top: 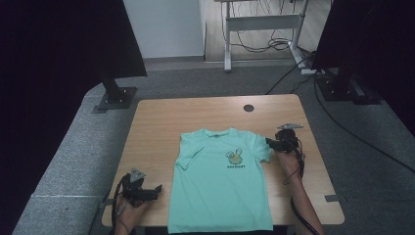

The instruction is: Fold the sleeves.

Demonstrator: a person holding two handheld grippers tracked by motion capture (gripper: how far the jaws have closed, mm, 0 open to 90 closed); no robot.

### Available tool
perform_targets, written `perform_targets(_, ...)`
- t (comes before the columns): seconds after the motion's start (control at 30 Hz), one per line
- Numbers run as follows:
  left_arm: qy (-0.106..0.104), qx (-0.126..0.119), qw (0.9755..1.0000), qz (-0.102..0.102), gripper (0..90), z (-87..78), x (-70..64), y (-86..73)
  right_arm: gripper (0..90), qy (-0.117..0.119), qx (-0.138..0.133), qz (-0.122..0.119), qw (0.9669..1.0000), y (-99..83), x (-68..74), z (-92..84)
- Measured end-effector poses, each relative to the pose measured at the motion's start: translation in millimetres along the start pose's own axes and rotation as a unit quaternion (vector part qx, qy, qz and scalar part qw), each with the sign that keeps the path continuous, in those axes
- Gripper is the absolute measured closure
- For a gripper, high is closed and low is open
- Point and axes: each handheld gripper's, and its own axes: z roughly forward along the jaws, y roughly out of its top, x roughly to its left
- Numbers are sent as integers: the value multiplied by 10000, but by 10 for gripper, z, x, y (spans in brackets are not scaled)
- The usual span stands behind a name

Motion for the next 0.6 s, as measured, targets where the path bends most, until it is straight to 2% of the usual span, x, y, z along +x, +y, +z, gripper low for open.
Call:
perform_targets(0.2,-2,2,10000,1,4,1,0,1,576,-68,51,141,9999,40,-17,60)
perform_targets(0.4,-2,-3,10000,-4,4,2,-1,1,614,-87,214,126,9997,42,-24,148)
perform_targets(0.47,-2,-2,10000,-2,4,1,0,1,641,-108,182,166,9996,36,-23,154)
perform_targets(0.6,-1,2,10000,2,4,1,0,1,802,-36,192,218,9996,28,-8,145)
